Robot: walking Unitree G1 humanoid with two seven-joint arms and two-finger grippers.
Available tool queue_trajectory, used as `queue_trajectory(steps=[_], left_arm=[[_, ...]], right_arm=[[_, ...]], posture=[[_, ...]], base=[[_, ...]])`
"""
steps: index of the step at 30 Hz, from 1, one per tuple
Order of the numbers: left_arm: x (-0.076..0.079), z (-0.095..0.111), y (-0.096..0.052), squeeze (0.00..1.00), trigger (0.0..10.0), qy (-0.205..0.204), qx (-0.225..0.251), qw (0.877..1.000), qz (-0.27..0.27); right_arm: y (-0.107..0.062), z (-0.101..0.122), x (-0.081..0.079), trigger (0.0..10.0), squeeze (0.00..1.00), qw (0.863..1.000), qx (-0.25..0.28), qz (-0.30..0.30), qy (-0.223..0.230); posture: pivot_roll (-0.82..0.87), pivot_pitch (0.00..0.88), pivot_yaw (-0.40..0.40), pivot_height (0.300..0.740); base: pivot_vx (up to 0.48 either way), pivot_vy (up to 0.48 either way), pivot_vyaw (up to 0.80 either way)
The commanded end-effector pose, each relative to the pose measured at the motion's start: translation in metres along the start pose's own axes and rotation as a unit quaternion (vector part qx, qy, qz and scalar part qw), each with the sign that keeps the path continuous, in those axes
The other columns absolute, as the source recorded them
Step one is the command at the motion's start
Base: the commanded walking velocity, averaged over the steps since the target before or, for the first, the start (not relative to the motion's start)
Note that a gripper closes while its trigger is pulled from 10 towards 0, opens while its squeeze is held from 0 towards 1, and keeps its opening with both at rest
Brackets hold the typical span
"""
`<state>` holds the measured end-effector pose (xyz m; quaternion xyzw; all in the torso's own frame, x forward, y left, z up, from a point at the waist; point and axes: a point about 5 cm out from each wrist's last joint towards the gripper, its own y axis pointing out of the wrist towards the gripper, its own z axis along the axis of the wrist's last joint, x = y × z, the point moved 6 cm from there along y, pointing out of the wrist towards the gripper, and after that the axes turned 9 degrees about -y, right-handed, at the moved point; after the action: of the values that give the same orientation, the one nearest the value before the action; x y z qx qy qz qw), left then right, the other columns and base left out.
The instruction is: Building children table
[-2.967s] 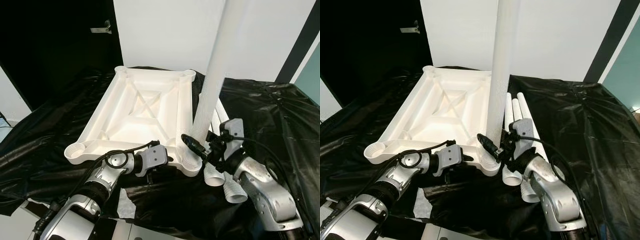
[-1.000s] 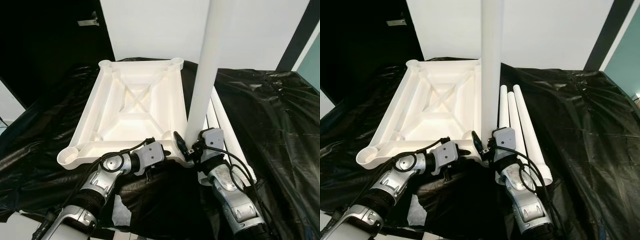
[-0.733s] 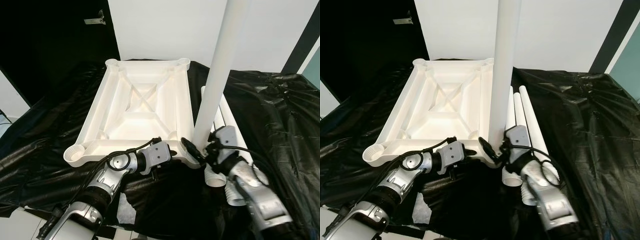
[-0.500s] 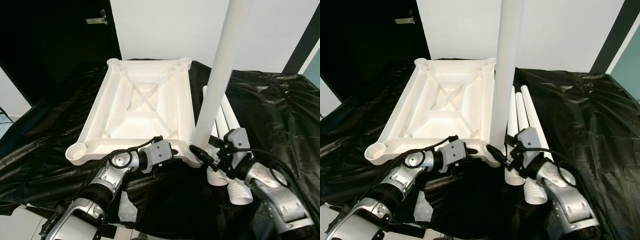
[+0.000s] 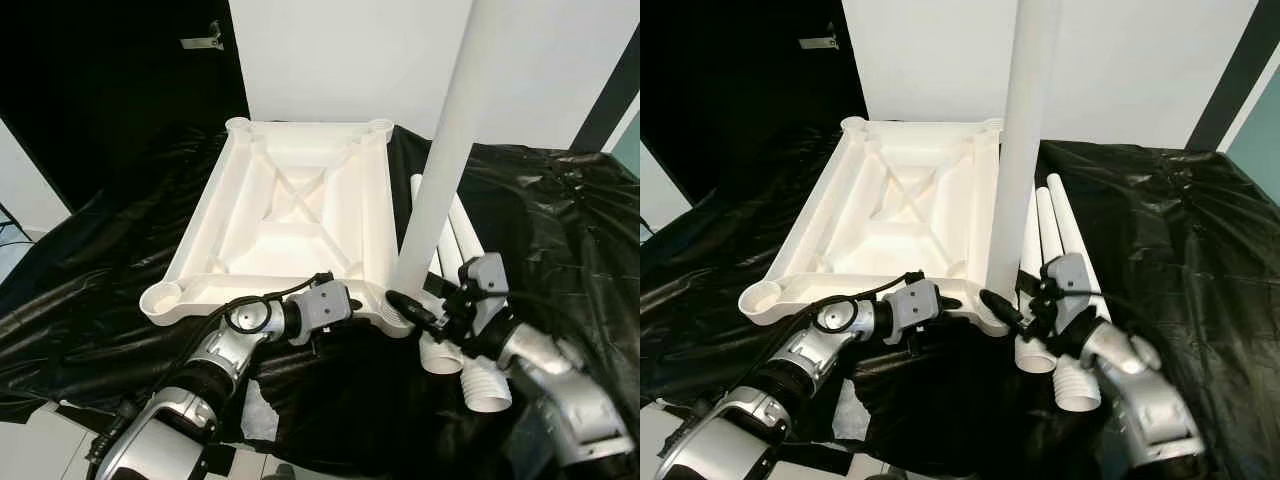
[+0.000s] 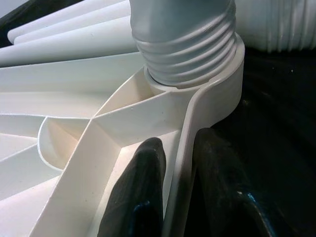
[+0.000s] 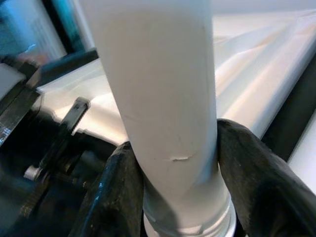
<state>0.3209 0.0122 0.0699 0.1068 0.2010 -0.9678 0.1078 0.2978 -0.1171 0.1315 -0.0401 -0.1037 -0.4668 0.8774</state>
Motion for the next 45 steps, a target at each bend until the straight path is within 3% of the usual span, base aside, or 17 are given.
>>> queue_trajectory(steps=[1,5,8,14,15,16,17,18,19,21,22,26,31,32,33,34,45], left_arm=[[0.01,-0.023,-0.004,0.0,10.0,-0.012,-0.043,0.999,-0.018],[0.009,-0.023,-0.004,0.0,10.0,-0.011,-0.042,0.999,-0.018],[0.008,-0.026,-0.009,0.0,10.0,-0.012,-0.045,0.999,-0.014],[0.008,-0.031,-0.016,0.0,10.0,-0.014,-0.05,0.999,-0.01],[0.008,-0.033,-0.017,0.0,10.0,-0.015,-0.051,0.999,-0.009],[0.008,-0.033,-0.018,0.0,10.0,-0.016,-0.052,0.998,-0.008],[0.008,-0.033,-0.018,0.0,10.0,-0.016,-0.052,0.998,-0.008],[0.008,-0.034,-0.018,0.0,10.0,-0.016,-0.052,0.998,-0.008],[0.007,-0.034,-0.018,0.0,10.0,-0.017,-0.053,0.998,-0.007],[0.008,-0.034,-0.015,0.0,10.0,-0.018,-0.052,0.998,-0.007],[0.008,-0.033,-0.014,0.0,10.0,-0.018,-0.051,0.999,-0.007],[0.009,-0.031,-0.01,0.0,10.0,-0.017,-0.047,0.999,-0.009],[0.01,-0.027,-0.003,0.0,10.0,-0.016,-0.042,0.999,-0.012],[0.01,-0.026,-0.001,0.0,10.0,-0.015,-0.041,0.999,-0.012],[0.01,-0.026,-0.001,0.0,10.0,-0.015,-0.041,0.999,-0.012],[0.01,-0.025,0.0,0.0,10.0,-0.015,-0.04,0.999,-0.012],[0.008,-0.024,0.002,0.0,10.0,-0.014,-0.037,0.999,-0.008]], right_arm=[[-0.009,-0.006,0.015,0.0,0.0,0.995,-0.002,-0.099,-0.014],[-0.01,-0.005,0.01,0.0,0.0,0.987,0.01,-0.162,-0.016],[-0.014,-0.009,0.027,0.0,0.0,0.97,0.003,-0.24,-0.022],[-0.021,-0.011,0.038,0.0,0.0,0.958,-0.007,-0.286,-0.027],[-0.02,-0.012,0.037,4.4,0.0,0.959,-0.01,-0.282,-0.029],[-0.018,-0.013,0.036,10.0,0.0,0.96,-0.013,-0.279,-0.031],[-0.018,-0.013,0.036,10.0,0.0,0.96,-0.013,-0.279,-0.031],[-0.016,-0.014,0.035,10.0,0.55,0.962,-0.013,-0.271,-0.032],[-0.012,-0.014,0.033,10.0,1.0,0.967,-0.01,-0.254,-0.027],[-0.008,-0.009,0.033,10.0,1.0,0.972,0.005,-0.233,-0.031],[-0.008,-0.006,0.037,10.0,0.08,0.972,0.01,-0.231,-0.039],[-0.008,0.0,0.047,10.0,0.0,0.975,0.019,-0.213,-0.057],[-0.009,0.001,0.05,10.0,0.0,0.994,0.012,-0.1,-0.049],[-0.01,-0.001,0.048,3.7,0.0,0.997,0.005,-0.068,-0.044],[-0.01,-0.001,0.048,3.7,0.0,0.997,0.005,-0.068,-0.044],[-0.013,-0.004,0.046,0.0,0.0,0.999,-0.003,-0.03,-0.043],[-0.013,-0.01,0.045,0.0,0.0,0.999,-0.022,0.025,-0.013]], posture=[[0.2,0.0,0.006,0.74],[0.23,0.0,0.003,0.74],[0.25,0.0,0.0,0.74],[0.26,0.0,0.001,0.74],[0.26,0.0,0.002,0.74],[0.26,0.0,0.003,0.74],[0.26,0.0,0.003,0.74],[0.25,0.0,0.003,0.74],[0.24,0.0,0.004,0.74],[0.23,0.0,0.001,0.74],[0.22,0.0,0.0,0.74],[0.2,0.0,-0.003,0.74],[0.18,0.0,-0.012,0.74],[0.18,0.0,-0.015,0.74],[0.18,0.0,-0.015,0.74],[0.18,0.0,-0.017,0.74],[0.18,0.0,-0.028,0.74]], base=[[0.0,0.0,0.0],[0.0,0.0,0.0],[0.0,0.0,0.0],[0.0,0.0,0.0],[0.0,0.0,0.0],[0.0,0.0,0.0],[0.0,0.0,0.0],[0.0,0.0,0.0],[0.0,0.0,0.0],[0.0,0.0,0.0],[0.0,0.0,0.0],[0.0,0.0,0.0],[0.0,0.0,0.0],[0.0,0.0,0.0],[0.0,0.0,0.0],[0.0,0.0,0.0],[0.0,0.0,0.0]])
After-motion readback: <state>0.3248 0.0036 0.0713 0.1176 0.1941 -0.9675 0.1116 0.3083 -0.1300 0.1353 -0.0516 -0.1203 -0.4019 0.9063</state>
